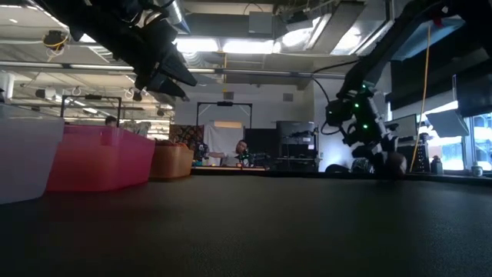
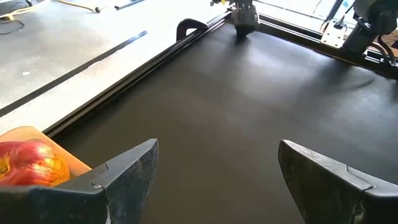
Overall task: Sort produce into baskets
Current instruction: Put the top red apple into the orange bin
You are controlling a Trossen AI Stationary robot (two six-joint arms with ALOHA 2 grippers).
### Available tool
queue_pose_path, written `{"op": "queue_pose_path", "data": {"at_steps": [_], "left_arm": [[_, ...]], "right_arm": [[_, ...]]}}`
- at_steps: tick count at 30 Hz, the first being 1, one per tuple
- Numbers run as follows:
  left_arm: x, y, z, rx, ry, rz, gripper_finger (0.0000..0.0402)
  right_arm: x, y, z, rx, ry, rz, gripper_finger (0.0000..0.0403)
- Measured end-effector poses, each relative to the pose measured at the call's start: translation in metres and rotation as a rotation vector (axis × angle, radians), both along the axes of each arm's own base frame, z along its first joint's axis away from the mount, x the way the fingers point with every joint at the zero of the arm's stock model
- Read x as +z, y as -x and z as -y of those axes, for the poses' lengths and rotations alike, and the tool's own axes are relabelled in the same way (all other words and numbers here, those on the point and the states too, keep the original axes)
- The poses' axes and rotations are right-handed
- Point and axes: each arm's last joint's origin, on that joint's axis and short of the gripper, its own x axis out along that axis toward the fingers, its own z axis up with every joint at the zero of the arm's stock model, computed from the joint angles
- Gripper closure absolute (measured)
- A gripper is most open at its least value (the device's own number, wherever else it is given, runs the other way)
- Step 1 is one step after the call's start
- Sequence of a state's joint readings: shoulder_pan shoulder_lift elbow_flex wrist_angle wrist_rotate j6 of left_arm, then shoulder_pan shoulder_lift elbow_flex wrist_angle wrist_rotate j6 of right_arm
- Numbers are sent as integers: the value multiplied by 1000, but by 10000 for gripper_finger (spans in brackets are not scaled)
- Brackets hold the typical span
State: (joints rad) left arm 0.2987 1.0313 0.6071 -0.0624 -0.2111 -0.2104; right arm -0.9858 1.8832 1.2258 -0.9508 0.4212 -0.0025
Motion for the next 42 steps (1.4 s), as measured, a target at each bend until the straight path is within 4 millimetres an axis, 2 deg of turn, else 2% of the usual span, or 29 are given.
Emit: {"op": "queue_pose_path", "data": {"at_steps": [5,8,16,24,28,33,38,42], "left_arm": [[0,0,1,-4,0,0,75],[0,0,1,-6,0,0,75],[0,0,1,-6,1,0,75],[0,0,1,-5,2,1,75],[0,0,1,-4,3,1,75],[0,0,1,-1,9,5,75],[0,0,1,-1,9,5,75],[0,0,1,-1,9,5,75]], "right_arm": [[8,-34,-14,74,-18,114,187],[11,-60,-29,140,-20,180,187],[14,-127,-85,368,54,309,187],[17,-173,-146,566,118,436,187],[19,-187,-170,642,152,481,178],[20,-195,-190,698,146,511,129],[21,-199,-198,723,147,540,79],[22,-201,-199,735,160,559,65]]}}
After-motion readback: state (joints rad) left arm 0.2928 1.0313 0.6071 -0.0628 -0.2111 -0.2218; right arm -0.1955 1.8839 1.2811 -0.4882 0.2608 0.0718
